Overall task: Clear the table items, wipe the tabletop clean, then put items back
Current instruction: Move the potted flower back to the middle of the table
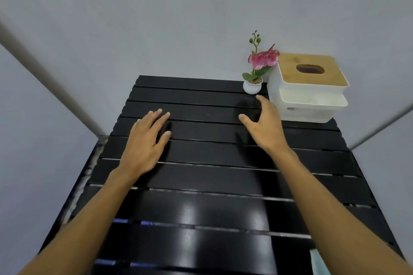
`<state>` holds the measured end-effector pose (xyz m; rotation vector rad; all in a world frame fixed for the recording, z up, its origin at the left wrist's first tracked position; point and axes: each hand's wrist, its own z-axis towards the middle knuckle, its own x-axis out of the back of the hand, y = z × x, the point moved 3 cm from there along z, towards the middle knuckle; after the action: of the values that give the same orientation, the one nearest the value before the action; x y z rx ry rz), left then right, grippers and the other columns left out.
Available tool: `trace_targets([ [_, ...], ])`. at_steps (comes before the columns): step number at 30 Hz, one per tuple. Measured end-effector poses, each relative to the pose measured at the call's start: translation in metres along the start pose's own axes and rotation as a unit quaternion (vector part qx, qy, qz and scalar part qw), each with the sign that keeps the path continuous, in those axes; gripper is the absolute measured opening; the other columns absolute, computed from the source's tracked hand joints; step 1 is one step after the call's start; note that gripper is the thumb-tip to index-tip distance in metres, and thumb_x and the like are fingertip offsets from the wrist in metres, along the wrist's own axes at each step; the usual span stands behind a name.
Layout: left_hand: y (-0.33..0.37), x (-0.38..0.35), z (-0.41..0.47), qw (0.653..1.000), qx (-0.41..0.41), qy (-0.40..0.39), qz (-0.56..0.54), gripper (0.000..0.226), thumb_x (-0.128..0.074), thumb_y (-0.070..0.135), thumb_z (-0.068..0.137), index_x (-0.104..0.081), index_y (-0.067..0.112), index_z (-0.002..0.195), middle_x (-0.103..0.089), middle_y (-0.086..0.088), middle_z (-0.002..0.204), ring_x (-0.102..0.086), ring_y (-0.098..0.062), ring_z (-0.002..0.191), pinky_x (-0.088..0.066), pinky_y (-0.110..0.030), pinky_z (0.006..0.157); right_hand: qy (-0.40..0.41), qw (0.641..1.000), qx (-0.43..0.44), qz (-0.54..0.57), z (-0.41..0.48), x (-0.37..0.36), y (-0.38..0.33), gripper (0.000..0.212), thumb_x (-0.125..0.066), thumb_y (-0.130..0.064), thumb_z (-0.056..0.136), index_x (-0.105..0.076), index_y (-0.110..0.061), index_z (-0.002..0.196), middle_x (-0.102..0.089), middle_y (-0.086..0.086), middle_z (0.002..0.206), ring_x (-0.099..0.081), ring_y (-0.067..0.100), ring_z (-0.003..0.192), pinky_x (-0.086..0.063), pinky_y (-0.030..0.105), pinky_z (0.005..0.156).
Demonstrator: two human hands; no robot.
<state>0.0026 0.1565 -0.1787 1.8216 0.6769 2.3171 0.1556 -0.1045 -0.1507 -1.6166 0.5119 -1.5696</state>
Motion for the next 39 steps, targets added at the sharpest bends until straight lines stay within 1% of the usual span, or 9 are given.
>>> trace_targets([
  [3, -0.002, -0.006, 0.000, 0.999, -0.004, -0.015, 0.028, 0.053, -0.031, 0.047, 0.096, -0.033, 0.029, 0.145, -0.027, 0.003, 0.156, -0.016, -0.015, 0.145, -0.008, -0.037, 0.118, 0.036, 0.999, 0.005, 0.026, 0.022, -0.010, 0.007, 0.069, -0.067, -0.031, 0.084, -0.034, -0.015, 0.143, -0.041, 0.002, 0.146, -0.036, 0.015, 0.133, -0.026, 0.022, 0.106],
  [9, -0.003, -0.008, 0.001, 0.999, -0.004, -0.021, 0.045, 0.053, -0.027, 0.049, 0.096, -0.033, 0.030, 0.145, -0.026, 0.003, 0.156, -0.014, -0.013, 0.145, -0.009, -0.039, 0.119, 0.116, 0.991, 0.005, 0.066, 0.063, -0.022, 0.013, 0.062, -0.070, -0.028, 0.079, -0.044, -0.013, 0.134, -0.052, 0.001, 0.135, -0.046, 0.017, 0.125, -0.034, 0.031, 0.108],
  [13, -0.001, -0.008, 0.000, 0.999, -0.002, -0.020, 0.040, 0.053, -0.028, 0.048, 0.096, -0.033, 0.030, 0.145, -0.026, 0.004, 0.156, -0.014, -0.012, 0.145, -0.009, -0.039, 0.119, 0.145, 0.986, -0.004, 0.087, 0.083, -0.024, 0.013, 0.052, -0.073, -0.025, 0.076, -0.052, -0.011, 0.121, -0.061, 0.002, 0.120, -0.056, 0.017, 0.110, -0.041, 0.025, 0.097],
  [17, -0.002, -0.008, 0.000, 0.999, -0.001, -0.018, 0.041, 0.053, -0.027, 0.050, 0.095, -0.034, 0.031, 0.145, -0.026, 0.005, 0.156, -0.014, -0.010, 0.145, -0.009, -0.038, 0.119, 0.162, 0.982, -0.023, 0.091, 0.095, -0.028, 0.016, 0.042, -0.071, -0.026, 0.079, -0.056, -0.010, 0.114, -0.065, 0.005, 0.114, -0.060, 0.021, 0.104, -0.046, 0.031, 0.094],
  [21, -0.001, -0.008, 0.001, 0.999, 0.001, -0.015, 0.039, 0.053, -0.027, 0.050, 0.095, -0.034, 0.032, 0.144, -0.027, 0.005, 0.156, -0.014, -0.010, 0.145, -0.010, -0.038, 0.119, 0.185, 0.978, -0.034, 0.086, 0.096, -0.026, 0.015, 0.027, -0.067, -0.024, 0.083, -0.059, -0.009, 0.105, -0.068, 0.008, 0.103, -0.060, 0.021, 0.091, -0.039, 0.019, 0.078],
  [24, -0.001, -0.008, 0.000, 0.999, 0.003, -0.013, 0.042, 0.052, -0.028, 0.049, 0.095, -0.034, 0.032, 0.144, -0.027, 0.006, 0.156, -0.015, -0.010, 0.145, -0.009, -0.037, 0.119, 0.185, 0.979, -0.029, 0.087, 0.089, -0.025, 0.015, 0.025, -0.070, -0.025, 0.082, -0.061, -0.010, 0.099, -0.069, 0.005, 0.095, -0.060, 0.016, 0.082, -0.043, 0.020, 0.074],
  [29, 0.000, -0.007, 0.000, 0.999, 0.004, -0.013, 0.043, 0.052, -0.027, 0.049, 0.096, -0.035, 0.031, 0.144, -0.027, 0.005, 0.156, -0.015, -0.011, 0.145, -0.008, -0.037, 0.119, 0.162, 0.980, -0.023, 0.117, 0.068, -0.028, 0.012, 0.028, -0.075, -0.027, 0.078, -0.064, -0.016, 0.102, -0.066, -0.007, 0.088, -0.065, 0.011, 0.084, -0.049, 0.022, 0.077],
  [36, 0.000, -0.004, -0.001, 1.000, 0.010, -0.013, 0.025, 0.054, -0.028, 0.050, 0.093, -0.040, 0.029, 0.142, -0.032, 0.004, 0.154, -0.018, -0.012, 0.144, -0.008, -0.036, 0.119, 0.109, 0.982, -0.024, 0.153, 0.029, -0.033, -0.003, 0.029, -0.078, -0.025, 0.075, -0.063, -0.024, 0.100, -0.068, -0.009, 0.092, -0.065, 0.005, 0.087, -0.049, 0.021, 0.081],
  [39, 0.001, -0.001, -0.002, 1.000, 0.011, -0.011, 0.019, 0.054, -0.030, 0.050, 0.092, -0.044, 0.028, 0.140, -0.036, 0.005, 0.152, -0.021, -0.011, 0.143, -0.007, -0.033, 0.118, 0.101, 0.986, -0.018, 0.134, 0.014, -0.034, -0.015, 0.030, -0.079, -0.024, 0.074, -0.066, -0.019, 0.100, -0.067, -0.008, 0.089, -0.064, 0.007, 0.084, -0.047, 0.019, 0.078],
])
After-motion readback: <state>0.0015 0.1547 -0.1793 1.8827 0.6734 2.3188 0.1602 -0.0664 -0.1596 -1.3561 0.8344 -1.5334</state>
